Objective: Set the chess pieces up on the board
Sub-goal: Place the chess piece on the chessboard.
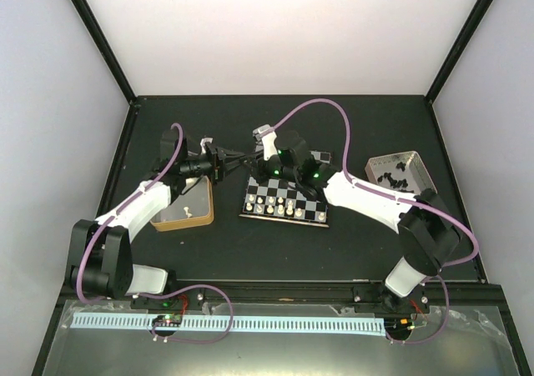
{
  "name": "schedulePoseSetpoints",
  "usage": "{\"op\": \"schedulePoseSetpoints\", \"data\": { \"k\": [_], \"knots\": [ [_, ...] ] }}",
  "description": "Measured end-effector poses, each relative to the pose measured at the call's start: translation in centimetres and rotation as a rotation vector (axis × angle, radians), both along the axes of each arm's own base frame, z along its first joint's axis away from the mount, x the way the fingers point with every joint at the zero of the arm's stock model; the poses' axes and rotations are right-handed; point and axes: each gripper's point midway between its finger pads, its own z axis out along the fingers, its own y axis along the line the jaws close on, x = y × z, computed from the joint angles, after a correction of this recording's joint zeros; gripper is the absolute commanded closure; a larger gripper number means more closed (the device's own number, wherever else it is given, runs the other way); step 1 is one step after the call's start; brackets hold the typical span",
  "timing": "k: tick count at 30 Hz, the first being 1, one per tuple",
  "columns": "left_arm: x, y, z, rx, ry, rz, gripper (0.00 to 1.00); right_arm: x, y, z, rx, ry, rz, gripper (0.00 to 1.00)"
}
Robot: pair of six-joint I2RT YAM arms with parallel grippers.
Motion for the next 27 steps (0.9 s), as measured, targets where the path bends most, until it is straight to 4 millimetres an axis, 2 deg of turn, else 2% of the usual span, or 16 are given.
{"op": "schedulePoseSetpoints", "data": {
  "k": [16, 23, 27],
  "knots": [
    [-0.3, 0.1, -0.8, -0.007, 0.029, 0.007, 0.92, -0.2, 0.1, -0.8, 0.008, -0.03, 0.019, 0.69],
    [-0.4, -0.1, -0.8, -0.013, 0.034, 0.0, 0.92, -0.5, -0.2, -1.5, 0.008, -0.039, 0.023, 0.59],
    [-0.6, -0.2, -0.7, -0.016, 0.036, -0.008, 0.92, -0.8, -0.4, -2.1, 0.013, -0.042, 0.03, 0.6]
  ]
}}
